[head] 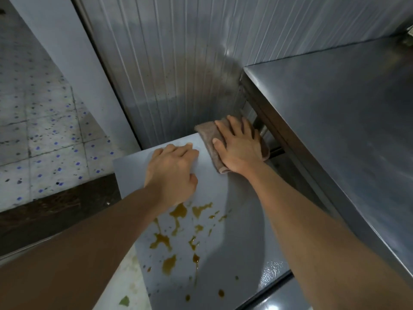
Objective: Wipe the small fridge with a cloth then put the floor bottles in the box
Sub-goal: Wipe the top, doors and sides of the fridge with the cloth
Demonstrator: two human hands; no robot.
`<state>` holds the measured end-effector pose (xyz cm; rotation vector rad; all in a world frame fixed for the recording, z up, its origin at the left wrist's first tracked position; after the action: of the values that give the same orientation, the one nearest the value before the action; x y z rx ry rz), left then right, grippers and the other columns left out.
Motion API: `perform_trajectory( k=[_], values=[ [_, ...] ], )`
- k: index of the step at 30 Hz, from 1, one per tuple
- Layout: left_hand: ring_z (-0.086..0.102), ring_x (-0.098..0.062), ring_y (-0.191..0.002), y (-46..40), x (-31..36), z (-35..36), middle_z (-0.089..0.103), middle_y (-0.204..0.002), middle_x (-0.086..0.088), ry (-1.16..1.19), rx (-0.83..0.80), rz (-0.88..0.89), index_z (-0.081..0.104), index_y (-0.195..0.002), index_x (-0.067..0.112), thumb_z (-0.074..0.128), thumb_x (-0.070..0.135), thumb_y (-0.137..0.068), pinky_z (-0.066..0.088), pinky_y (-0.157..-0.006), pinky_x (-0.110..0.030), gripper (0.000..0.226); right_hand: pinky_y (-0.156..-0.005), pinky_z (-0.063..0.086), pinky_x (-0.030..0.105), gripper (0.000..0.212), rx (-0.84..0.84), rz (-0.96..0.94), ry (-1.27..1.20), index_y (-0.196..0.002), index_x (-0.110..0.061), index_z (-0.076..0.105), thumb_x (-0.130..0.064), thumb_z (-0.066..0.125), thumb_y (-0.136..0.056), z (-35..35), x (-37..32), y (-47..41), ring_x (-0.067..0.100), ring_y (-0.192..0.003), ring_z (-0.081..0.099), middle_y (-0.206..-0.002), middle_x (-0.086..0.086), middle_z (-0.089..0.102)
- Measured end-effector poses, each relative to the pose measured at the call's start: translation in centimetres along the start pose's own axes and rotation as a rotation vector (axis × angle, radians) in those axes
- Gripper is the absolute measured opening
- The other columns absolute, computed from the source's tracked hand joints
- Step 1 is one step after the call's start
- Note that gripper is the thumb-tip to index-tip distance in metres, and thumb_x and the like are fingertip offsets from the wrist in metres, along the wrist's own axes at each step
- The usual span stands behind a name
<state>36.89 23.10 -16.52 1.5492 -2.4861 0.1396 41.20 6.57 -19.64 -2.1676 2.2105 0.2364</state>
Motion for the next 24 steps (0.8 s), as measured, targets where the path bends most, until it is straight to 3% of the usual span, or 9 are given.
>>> perform_trajectory(
  k=[5, 9, 11, 15, 20, 24],
  values=[
    [0.024, -0.018, -0.14, 0.7, -1.2, -0.3, 0.022, -0.156, 0.004, 0.02, -0.136, 0.041, 0.026, -0.145, 0.023, 0.055, 0.029, -0.084, 0.021, -0.11, -0.036, 0.069, -0.116, 0.005, 0.054, 0.065, 0.021, 0.02, 0.031, -0.152, -0.031, 0.007, -0.058, 0.009, -0.093, 0.3, -1.3, 9.6, 0.035, -0.146, 0.001, -0.161, 0.005, 0.004],
    [0.038, -0.026, -0.131, 3.5, -4.9, -2.1, 0.042, -0.145, -0.004, 0.009, 0.004, -0.041, 0.044, -0.137, 0.018, 0.063, 0.019, -0.079, 0.025, -0.107, -0.046, 0.061, -0.11, 0.023, 0.057, 0.066, 0.011, 0.04, 0.042, -0.149, -0.027, 0.023, -0.059, 0.015, -0.092, 0.0, -1.2, 14.9, 0.037, -0.14, 0.027, -0.156, 0.008, 0.026],
    [0.045, -0.027, -0.122, 4.3, -6.9, -2.7, 0.052, -0.135, -0.002, -0.02, 0.034, -0.093, 0.049, -0.132, 0.02, 0.064, 0.018, -0.078, 0.032, -0.101, -0.047, 0.056, -0.111, 0.02, 0.055, 0.064, -0.027, 0.061, 0.03, -0.149, -0.032, 0.019, -0.059, 0.013, -0.091, -0.1, -0.8, 13.5, 0.034, -0.142, 0.02, -0.158, 0.004, 0.019],
    [0.047, -0.025, -0.115, 4.7, -8.3, -2.2, 0.054, -0.134, 0.005, -0.04, 0.041, -0.071, 0.053, -0.131, 0.024, 0.064, 0.027, -0.079, 0.034, -0.096, -0.044, 0.052, -0.114, 0.006, 0.057, 0.058, 0.013, 0.022, 0.036, -0.15, -0.036, 0.007, -0.055, 0.011, -0.096, 0.1, -0.9, 6.0, 0.03, -0.147, 0.0, -0.161, -0.001, 0.003],
    [0.046, -0.025, -0.111, 4.8, -8.9, -1.7, 0.053, -0.135, 0.008, 0.043, 0.106, -0.056, 0.053, -0.13, 0.025, 0.062, 0.03, -0.082, 0.033, -0.098, -0.046, 0.05, -0.112, 0.015, 0.059, 0.048, 0.049, 0.019, 0.024, -0.14, -0.035, 0.031, -0.052, 0.025, -0.096, 0.0, -0.9, -2.0, 0.03, -0.145, 0.01, -0.153, 0.0, 0.026],
    [0.042, -0.023, -0.117, 4.9, -9.1, -1.8, 0.049, -0.138, 0.009, 0.108, 0.095, -0.052, 0.05, -0.133, 0.027, 0.061, 0.031, -0.083, 0.028, -0.102, -0.042, 0.052, -0.11, 0.017, 0.059, 0.045, 0.115, -0.02, 0.085, -0.136, -0.03, 0.039, -0.048, 0.026, -0.096, -0.2, -2.8, -1.2, 0.03, -0.142, 0.017, -0.145, 0.004, 0.036]
  ],
)
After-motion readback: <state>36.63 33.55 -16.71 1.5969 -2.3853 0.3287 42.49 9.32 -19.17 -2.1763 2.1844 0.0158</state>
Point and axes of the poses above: each hand's wrist, its own y-axis away from the middle knuckle, its own z-axis out of the palm, x = y × z, the point moved 7 cm from there along -y, towards the middle knuckle
